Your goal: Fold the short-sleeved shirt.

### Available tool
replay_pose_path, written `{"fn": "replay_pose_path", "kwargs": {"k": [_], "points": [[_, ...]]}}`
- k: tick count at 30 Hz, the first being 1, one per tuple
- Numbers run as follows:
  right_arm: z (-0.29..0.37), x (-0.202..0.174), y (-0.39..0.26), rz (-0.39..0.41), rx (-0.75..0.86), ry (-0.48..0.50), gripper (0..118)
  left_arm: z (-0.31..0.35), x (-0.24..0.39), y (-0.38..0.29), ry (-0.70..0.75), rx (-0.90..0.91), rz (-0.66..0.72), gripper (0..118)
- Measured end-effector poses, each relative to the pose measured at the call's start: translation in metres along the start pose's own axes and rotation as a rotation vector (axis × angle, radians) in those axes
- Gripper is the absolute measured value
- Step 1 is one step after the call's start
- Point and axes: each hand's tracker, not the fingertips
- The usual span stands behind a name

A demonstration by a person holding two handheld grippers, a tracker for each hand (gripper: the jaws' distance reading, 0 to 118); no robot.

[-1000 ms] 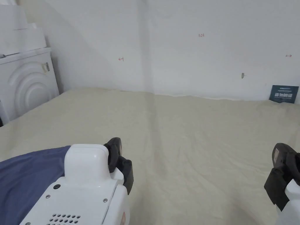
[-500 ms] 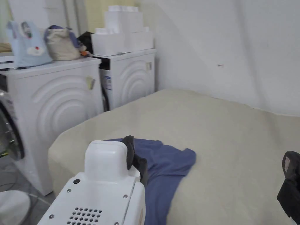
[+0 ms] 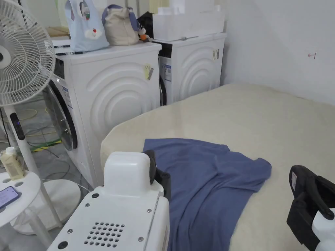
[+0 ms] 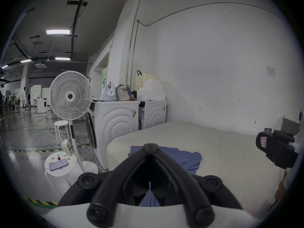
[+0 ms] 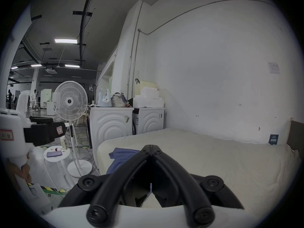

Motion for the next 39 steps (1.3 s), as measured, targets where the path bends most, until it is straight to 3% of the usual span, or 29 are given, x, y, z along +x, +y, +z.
{"fn": "replay_pose_path", "kwargs": {"k": [9,20,21,23,24,25,33,36,39], "points": [[-0.06,0.022,-0.032,0.015,-0.1,-0.017,0,-0.102,0.022,-0.046,-0.074,-0.178,-0.005,0],[-0.122,0.055,-0.096,0.015,-0.289,-0.051,0,-0.246,0.046,-0.152,-0.205,-0.525,-0.018,4],[-0.125,0.058,-0.1,0.016,-0.298,-0.056,0,-0.253,0.049,-0.156,-0.186,-0.512,-0.007,19],[-0.129,0.062,-0.107,0.012,-0.317,-0.066,0,-0.271,0.052,-0.168,-0.218,-0.557,0.009,75],[-0.131,0.064,-0.11,0.007,-0.328,-0.07,0,-0.28,0.053,-0.173,-0.229,-0.593,0.028,91],[-0.132,0.066,-0.112,0.002,-0.338,-0.071,0,-0.288,0.054,-0.179,-0.232,-0.64,0.008,97],[-0.134,0.068,-0.124,-0.022,-0.383,-0.076,0,-0.311,0.074,-0.2,-0.259,-0.729,-0.165,97],[-0.132,0.067,-0.122,-0.032,-0.384,-0.069,0,-0.309,0.069,-0.198,-0.243,-0.708,-0.074,95],[-0.13,0.067,-0.123,-0.014,-0.387,-0.069,0,-0.305,0.068,-0.195,-0.237,-0.697,-0.055,75]]}}
